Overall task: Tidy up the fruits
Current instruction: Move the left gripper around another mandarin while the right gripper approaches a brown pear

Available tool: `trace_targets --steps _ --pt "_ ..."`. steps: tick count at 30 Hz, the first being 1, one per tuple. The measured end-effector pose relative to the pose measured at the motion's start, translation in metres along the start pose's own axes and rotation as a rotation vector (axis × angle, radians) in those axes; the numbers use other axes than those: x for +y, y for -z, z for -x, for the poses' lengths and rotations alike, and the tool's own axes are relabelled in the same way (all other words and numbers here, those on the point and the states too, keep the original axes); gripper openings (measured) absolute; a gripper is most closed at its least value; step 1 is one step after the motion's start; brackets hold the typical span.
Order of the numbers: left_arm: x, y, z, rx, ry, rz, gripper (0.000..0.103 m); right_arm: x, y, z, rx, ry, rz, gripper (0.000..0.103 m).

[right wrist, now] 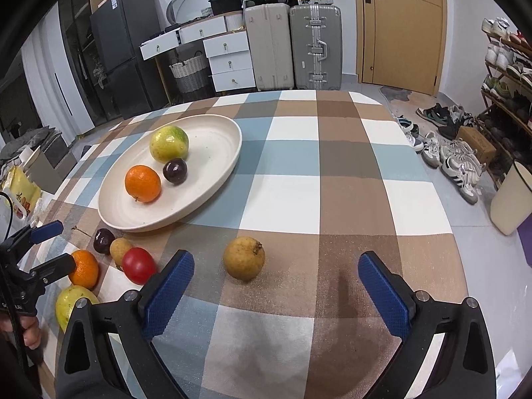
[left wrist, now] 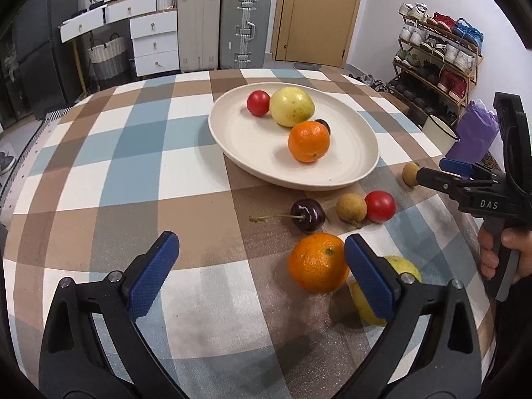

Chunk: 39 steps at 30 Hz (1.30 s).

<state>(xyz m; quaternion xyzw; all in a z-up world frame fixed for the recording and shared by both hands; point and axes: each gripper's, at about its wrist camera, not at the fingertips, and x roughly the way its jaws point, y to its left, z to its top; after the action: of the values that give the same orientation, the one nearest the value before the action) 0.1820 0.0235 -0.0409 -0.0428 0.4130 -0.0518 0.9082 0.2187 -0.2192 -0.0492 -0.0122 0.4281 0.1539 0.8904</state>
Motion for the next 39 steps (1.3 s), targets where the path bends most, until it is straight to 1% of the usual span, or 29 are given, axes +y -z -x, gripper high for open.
trace_targets --steps 4,8,10,14,15,16,17,18,19,21,23,28,31,33,35,36,39 --pt "-0.004 0.002 -0.003 0.018 0.034 -0.014 0.091 0.000 0.000 -0.002 0.003 -0.003 -0.002 0.096" --pt "-0.008 0.003 -0.004 0.030 0.069 -0.026 0.082 0.000 0.000 -0.006 0.018 -0.014 0.001 0.085" --pt "-0.010 0.003 -0.003 0.032 0.085 -0.024 0.073 0.001 0.001 -0.007 0.020 -0.016 0.005 0.083" --pt "-0.011 0.003 -0.002 0.034 0.119 -0.029 0.062 0.004 0.001 -0.009 0.024 -0.026 0.017 0.077" --pt "-0.012 0.003 -0.002 0.035 0.131 -0.029 0.057 0.005 0.002 -0.009 0.027 -0.027 0.020 0.074" --pt "-0.013 0.003 -0.002 0.036 0.144 -0.029 0.051 0.006 0.002 -0.010 0.030 -0.029 0.023 0.073" --pt "-0.014 0.004 -0.001 0.036 0.156 -0.032 0.048 0.007 0.002 -0.010 0.032 -0.031 0.026 0.071" --pt "-0.016 0.004 0.000 0.036 0.172 -0.039 0.041 0.007 0.002 -0.011 0.033 -0.033 0.026 0.070" --pt "-0.018 0.005 0.002 0.036 0.182 -0.045 0.037 0.007 0.002 -0.011 0.033 -0.037 0.026 0.069" --pt "-0.020 0.006 0.003 0.030 0.174 -0.055 0.037 0.008 0.003 -0.011 0.036 -0.047 0.028 0.063" --pt "-0.020 0.006 0.003 0.030 0.175 -0.054 0.036 0.009 0.003 -0.012 0.038 -0.050 0.035 0.059" --pt "-0.021 0.007 0.004 0.025 0.168 -0.060 0.036 0.011 0.003 -0.012 0.038 -0.060 0.041 0.052" --pt "-0.022 0.007 0.006 0.023 0.165 -0.058 0.036 0.011 0.003 -0.012 0.036 -0.060 0.043 0.044" --pt "-0.022 0.007 0.008 0.014 0.156 -0.058 0.036 0.011 0.002 -0.011 0.030 -0.062 0.043 0.035" --pt "-0.019 0.006 0.009 0.011 0.153 -0.051 0.036 0.011 0.002 -0.011 0.024 -0.073 0.045 0.030" --pt "-0.018 0.005 0.009 0.010 0.150 -0.046 0.036 0.012 0.002 -0.010 0.023 -0.076 0.048 0.029" --pt "-0.017 0.005 0.010 0.006 0.143 -0.043 0.036 0.014 0.003 -0.010 0.022 -0.082 0.060 0.028"
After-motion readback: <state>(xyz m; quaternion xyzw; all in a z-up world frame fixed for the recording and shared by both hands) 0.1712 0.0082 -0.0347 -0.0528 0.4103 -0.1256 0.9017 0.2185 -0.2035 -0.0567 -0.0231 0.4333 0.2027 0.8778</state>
